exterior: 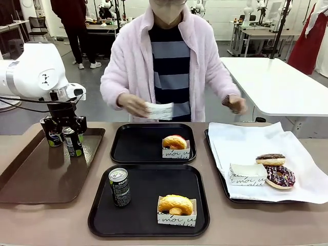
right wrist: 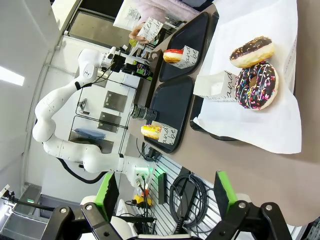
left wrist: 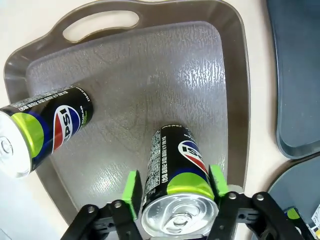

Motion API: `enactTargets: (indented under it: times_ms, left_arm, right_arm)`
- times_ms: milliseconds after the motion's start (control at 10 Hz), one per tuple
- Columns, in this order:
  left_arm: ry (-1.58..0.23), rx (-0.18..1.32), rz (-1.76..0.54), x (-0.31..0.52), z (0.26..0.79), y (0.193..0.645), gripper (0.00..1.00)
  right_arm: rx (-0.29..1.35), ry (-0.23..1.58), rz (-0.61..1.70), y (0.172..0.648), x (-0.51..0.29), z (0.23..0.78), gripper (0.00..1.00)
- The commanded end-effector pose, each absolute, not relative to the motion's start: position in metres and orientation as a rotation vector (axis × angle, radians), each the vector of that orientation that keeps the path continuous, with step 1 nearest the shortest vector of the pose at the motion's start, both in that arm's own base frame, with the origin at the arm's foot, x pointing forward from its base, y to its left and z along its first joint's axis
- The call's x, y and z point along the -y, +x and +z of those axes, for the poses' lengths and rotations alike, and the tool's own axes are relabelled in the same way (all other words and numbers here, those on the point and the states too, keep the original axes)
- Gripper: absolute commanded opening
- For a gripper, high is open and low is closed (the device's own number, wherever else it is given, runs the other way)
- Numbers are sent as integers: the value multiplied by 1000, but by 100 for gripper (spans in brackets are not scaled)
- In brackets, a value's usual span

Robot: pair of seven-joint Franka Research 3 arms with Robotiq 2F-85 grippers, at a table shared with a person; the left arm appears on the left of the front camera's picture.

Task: Set up donuts and drinks on trays.
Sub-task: Pick up one Pepsi coke from the Handle tray and place it on the Flat Tray without a Pepsi coke.

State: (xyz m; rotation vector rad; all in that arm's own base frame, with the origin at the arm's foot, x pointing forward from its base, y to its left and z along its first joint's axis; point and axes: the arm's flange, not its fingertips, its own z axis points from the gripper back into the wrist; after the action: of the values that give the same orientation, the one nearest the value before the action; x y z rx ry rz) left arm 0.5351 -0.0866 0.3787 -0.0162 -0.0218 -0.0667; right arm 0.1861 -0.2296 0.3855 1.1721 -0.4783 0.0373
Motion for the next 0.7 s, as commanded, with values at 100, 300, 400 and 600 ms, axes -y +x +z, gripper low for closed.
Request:
enactTargets:
  times_ms: [100,300,400,600]
  left_arm:
    - [-31,11,-55,86,379,536,19]
    - [-26,2,-62,86,381,536,0]
    - [-38,-54,-65,90,388,532,0]
    - [-67,-89,-164,112,439,497,0]
  right_arm:
    - [491,1181,51,185,228,385,100]
    - [491,1181,51,185,228,385,100]
    - [491,1181,51,185,228,385,100]
    - [491,1181,51,185,228,385,100]
